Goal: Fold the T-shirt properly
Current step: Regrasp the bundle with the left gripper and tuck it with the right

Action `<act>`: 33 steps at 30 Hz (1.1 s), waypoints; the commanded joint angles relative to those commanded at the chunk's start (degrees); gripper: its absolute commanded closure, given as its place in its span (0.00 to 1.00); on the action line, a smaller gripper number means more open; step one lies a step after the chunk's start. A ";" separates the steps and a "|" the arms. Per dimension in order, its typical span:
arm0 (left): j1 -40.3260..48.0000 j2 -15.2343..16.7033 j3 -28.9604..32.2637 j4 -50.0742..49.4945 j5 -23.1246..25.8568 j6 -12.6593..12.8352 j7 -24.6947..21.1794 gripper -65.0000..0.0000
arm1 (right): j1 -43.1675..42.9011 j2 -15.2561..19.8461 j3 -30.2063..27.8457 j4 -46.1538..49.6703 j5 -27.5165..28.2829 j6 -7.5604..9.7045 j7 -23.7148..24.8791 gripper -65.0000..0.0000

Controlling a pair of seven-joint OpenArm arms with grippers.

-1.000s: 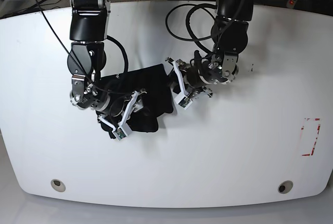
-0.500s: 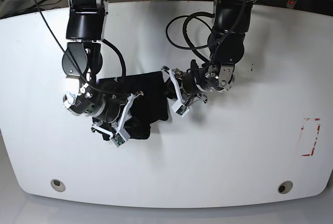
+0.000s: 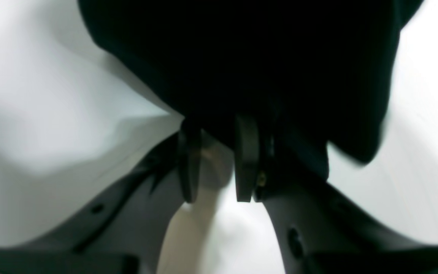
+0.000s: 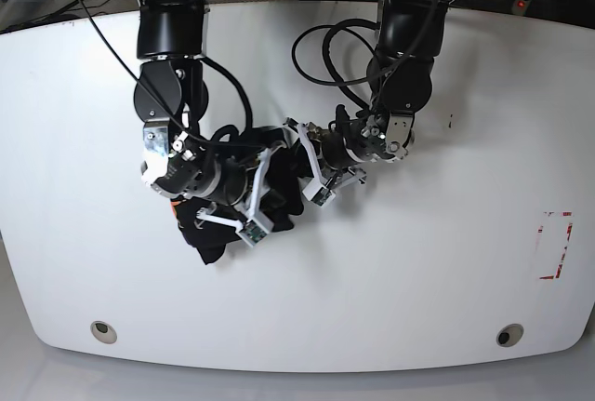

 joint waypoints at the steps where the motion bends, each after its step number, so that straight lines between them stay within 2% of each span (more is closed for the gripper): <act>1: 0.00 0.00 0.00 0.00 0.00 0.00 0.00 0.80 | -0.09 -0.09 -0.26 -1.05 0.00 0.00 0.00 1.00; 4: 0.00 0.00 0.00 0.00 0.00 0.00 0.00 0.80 | 0.09 -0.26 -0.35 -4.13 0.00 0.00 1.14 1.00; 9: 0.00 0.00 0.00 0.26 -0.09 -0.09 0.00 0.80 | 0.35 -0.70 -0.09 -8.26 -0.09 0.00 6.77 1.00; 11: 0.00 0.00 0.00 0.44 -0.09 -0.09 0.00 0.80 | 1.23 -0.62 0.00 -10.11 -0.09 0.00 7.12 0.91; 14: 0.00 0.00 -0.18 0.97 -0.09 -0.09 0.26 0.80 | 2.55 -0.35 0.09 -11.43 -0.09 0.00 7.12 0.62; 17: 0.18 -0.35 -0.35 3.60 -0.09 -0.09 0.44 0.80 | 2.46 0.79 0.09 -8.79 0.53 0.00 6.59 0.42; 20: 0.62 -0.62 -0.53 8.26 -0.09 -0.09 0.53 0.80 | 2.29 1.05 0.18 -3.34 0.53 0.00 3.52 0.31; 23: 0.70 -3.25 -0.53 11.87 -0.09 -0.09 2.20 0.80 | 2.29 1.05 1.32 1.14 0.53 0.00 0.70 0.30; 27: 1.23 -5.71 -0.53 16.44 -0.09 -0.18 4.92 0.80 | 2.81 1.05 5.80 4.66 0.53 0.00 -1.58 0.30; 30: 2.37 -7.91 -0.53 21.19 -0.09 -0.18 5.10 0.80 | 4.75 1.05 9.32 4.48 0.53 0.00 -1.76 0.30; 33: 2.81 -8.62 -0.53 23.30 -0.09 -0.26 5.19 0.80 | 6.86 1.67 13.27 0.53 0.44 0.00 -1.49 0.30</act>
